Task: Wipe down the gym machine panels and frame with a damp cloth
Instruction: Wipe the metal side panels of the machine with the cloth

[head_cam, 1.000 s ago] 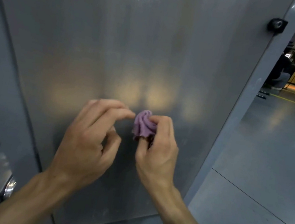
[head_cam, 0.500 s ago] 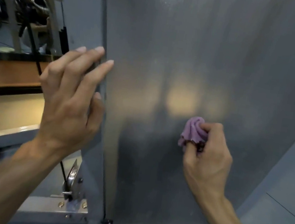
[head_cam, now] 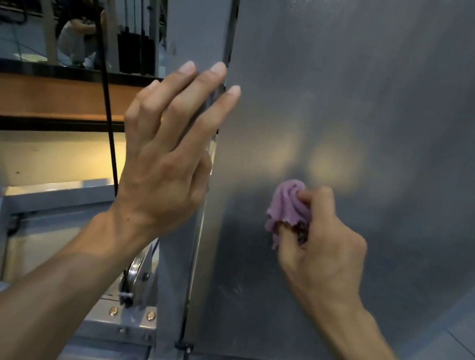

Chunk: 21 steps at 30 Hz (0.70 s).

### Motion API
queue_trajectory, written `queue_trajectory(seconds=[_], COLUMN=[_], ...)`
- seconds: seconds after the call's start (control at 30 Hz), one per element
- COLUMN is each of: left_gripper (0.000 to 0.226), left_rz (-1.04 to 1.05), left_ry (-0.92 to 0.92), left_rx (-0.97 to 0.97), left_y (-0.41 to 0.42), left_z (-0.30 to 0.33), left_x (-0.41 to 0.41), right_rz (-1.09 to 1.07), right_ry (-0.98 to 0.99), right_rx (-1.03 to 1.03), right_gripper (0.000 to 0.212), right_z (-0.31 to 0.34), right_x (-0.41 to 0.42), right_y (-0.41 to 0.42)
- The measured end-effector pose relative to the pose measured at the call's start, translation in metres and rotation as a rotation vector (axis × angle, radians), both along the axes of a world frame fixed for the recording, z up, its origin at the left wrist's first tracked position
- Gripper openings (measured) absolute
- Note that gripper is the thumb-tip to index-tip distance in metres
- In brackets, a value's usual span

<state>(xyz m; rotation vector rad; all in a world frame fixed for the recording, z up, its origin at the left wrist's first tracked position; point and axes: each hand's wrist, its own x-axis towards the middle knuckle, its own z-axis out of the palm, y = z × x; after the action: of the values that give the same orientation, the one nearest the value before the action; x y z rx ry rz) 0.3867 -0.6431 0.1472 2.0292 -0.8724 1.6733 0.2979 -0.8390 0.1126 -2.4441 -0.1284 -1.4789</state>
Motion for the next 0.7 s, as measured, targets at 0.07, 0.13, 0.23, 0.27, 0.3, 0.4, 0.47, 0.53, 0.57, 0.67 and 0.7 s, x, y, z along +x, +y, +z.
queue_trajectory(seconds=[0.07, 0.13, 0.23, 0.27, 0.3, 0.4, 0.47, 0.53, 0.57, 0.67, 0.7], left_gripper=[0.053, 0.052, 0.047, 0.047, 0.046, 0.045, 0.044, 0.044, 0.044, 0.044, 0.044], left_rz=[-0.011, -0.024, -0.036, -0.037, -0.037, -0.045, -0.052, -0.066, -0.075, -0.092, -0.097], left_ry=[0.009, 0.017, 0.012, 0.009, 0.008, 0.018, 0.017, 0.016, 0.013, 0.009, 0.007], left_rx=[-0.009, -0.014, -0.017, -0.015, -0.011, -0.005, -0.004, -0.005, -0.011, -0.045, -0.056], left_y=[-0.001, -0.002, 0.0, 0.0, 0.001, 0.003, 0.004, 0.005, 0.005, 0.005, 0.004], left_z=[0.0, 0.0, 0.001, 0.001, 0.002, 0.002, 0.003, 0.005, 0.007, 0.013, 0.013], left_x=[0.0, 0.0, 0.001, 0.0, 0.0, -0.002, -0.003, -0.004, -0.005, -0.007, -0.008], right_rz=[0.061, 0.09, 0.109, 0.123, 0.144, 0.192, 0.189, 0.164, 0.157, 0.184, 0.197], right_ry=[-0.01, 0.003, 0.041, 0.056, 0.076, 0.104, 0.038, -0.053, -0.073, 0.024, 0.083], right_rx=[-0.1, -0.184, -0.292, -0.329, -0.37, -0.422, -0.325, -0.25, -0.248, -0.355, -0.41], right_gripper=[0.043, 0.031, 0.025, 0.025, 0.022, 0.013, 0.01, 0.011, 0.01, 0.008, 0.01], right_z=[0.005, 0.004, -0.013, -0.021, -0.028, -0.017, 0.014, 0.041, 0.045, 0.015, 0.001], right_x=[0.011, 0.02, 0.025, 0.024, 0.022, 0.015, 0.016, 0.018, 0.018, 0.013, 0.011], right_y=[0.029, 0.051, 0.062, 0.06, 0.056, 0.046, 0.043, 0.044, 0.046, 0.049, 0.046])
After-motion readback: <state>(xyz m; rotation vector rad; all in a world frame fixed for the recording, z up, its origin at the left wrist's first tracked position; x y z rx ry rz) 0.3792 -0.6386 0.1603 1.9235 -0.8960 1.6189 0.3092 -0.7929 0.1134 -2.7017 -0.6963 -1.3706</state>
